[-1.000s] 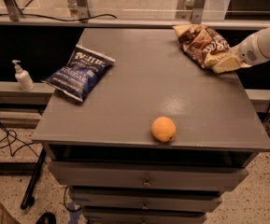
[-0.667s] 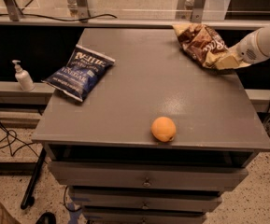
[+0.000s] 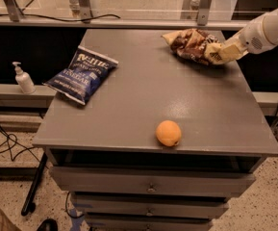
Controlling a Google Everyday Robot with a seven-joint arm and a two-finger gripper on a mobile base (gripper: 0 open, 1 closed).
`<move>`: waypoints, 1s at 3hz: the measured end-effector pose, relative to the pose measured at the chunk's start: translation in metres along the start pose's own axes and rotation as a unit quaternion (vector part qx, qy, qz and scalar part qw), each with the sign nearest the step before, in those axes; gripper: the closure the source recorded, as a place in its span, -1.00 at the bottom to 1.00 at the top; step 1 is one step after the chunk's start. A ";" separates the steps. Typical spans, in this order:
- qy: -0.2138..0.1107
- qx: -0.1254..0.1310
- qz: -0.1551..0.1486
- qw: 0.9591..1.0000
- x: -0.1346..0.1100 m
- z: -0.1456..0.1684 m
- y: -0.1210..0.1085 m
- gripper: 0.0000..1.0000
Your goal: Pick brown chip bag
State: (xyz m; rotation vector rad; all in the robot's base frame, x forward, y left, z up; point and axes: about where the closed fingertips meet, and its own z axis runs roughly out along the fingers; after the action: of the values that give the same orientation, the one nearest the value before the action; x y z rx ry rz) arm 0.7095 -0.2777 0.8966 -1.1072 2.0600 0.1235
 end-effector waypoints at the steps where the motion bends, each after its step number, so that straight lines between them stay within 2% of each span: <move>1: -0.023 -0.019 -0.034 0.999 -0.032 -0.020 0.017 1.00; 2: -0.057 -0.041 -0.057 0.996 -0.059 -0.048 0.035 1.00; 3: -0.100 -0.048 -0.078 0.991 -0.085 -0.081 0.046 1.00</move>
Offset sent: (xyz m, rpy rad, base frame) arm -0.0650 0.0542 0.1101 0.0904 -0.1084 0.2478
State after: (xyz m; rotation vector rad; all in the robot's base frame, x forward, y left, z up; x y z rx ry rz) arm 0.6549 -0.2261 0.9977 -1.2570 1.7996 0.2492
